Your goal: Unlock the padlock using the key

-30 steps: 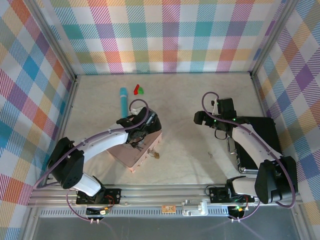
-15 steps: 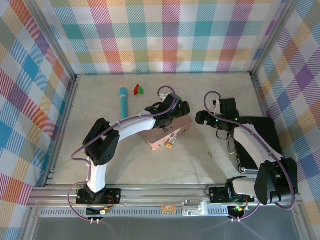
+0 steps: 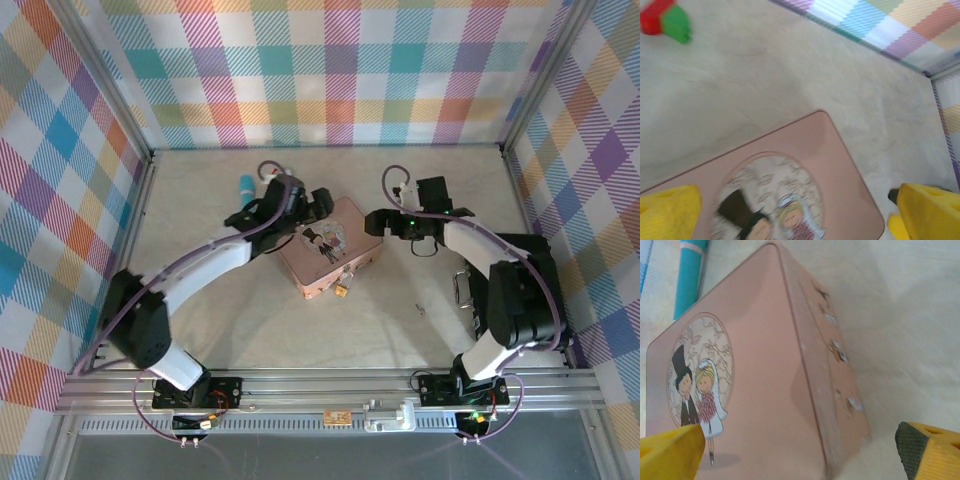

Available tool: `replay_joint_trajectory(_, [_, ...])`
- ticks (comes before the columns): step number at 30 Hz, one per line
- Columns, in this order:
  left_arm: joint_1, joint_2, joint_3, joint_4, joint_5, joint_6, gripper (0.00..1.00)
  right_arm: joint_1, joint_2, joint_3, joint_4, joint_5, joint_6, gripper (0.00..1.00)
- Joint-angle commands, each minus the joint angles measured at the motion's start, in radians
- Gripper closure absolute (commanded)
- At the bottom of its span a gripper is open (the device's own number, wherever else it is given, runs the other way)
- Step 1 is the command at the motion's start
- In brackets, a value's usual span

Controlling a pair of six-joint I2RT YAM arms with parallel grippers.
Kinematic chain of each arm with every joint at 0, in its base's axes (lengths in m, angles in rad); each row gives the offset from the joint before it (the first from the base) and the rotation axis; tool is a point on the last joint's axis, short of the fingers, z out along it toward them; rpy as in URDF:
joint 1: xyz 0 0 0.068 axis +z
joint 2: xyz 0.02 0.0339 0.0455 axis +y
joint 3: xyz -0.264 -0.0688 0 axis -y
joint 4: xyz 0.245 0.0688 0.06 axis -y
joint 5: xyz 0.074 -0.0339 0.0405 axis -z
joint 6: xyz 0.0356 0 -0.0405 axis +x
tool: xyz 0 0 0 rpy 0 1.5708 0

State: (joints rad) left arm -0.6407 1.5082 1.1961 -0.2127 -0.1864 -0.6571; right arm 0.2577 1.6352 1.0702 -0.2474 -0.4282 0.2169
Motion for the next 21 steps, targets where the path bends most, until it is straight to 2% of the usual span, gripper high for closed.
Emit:
replay_joint_trajectory(1, [-0.008,-0.106,-0.087,-0.101,0.012,0.047,0.00,0.038,0.075,0.067,0.004,-0.044,-0.068,0.01])
replay_joint_trajectory(5, [-0.007,-0.193,-0.150,-0.150,0.004,0.041,0.00,0.063,0.163,0.132,-0.029,-0.001,-0.087,0.01])
replay_joint_trajectory(8, [-0.007,-0.229,-0.187,-0.133,-0.021,0.033,0.00,0.069,0.212,0.164,-0.027,0.014,-0.055,0.03])
replay_joint_trajectory(11, [-0.007,-0.226,-0.193,-0.108,-0.029,0.035,0.00,0.069,0.244,0.183,-0.027,0.093,0.010,0.07])
replay_joint_trajectory(17, [-0.007,-0.190,-0.170,-0.080,-0.001,0.044,0.00,0.051,0.270,0.183,-0.025,0.215,0.148,0.29])
replay_joint_trajectory(21, [-0.007,-0.180,-0.172,-0.073,0.014,0.043,0.00,0.012,0.285,0.179,-0.022,0.256,0.234,0.37])
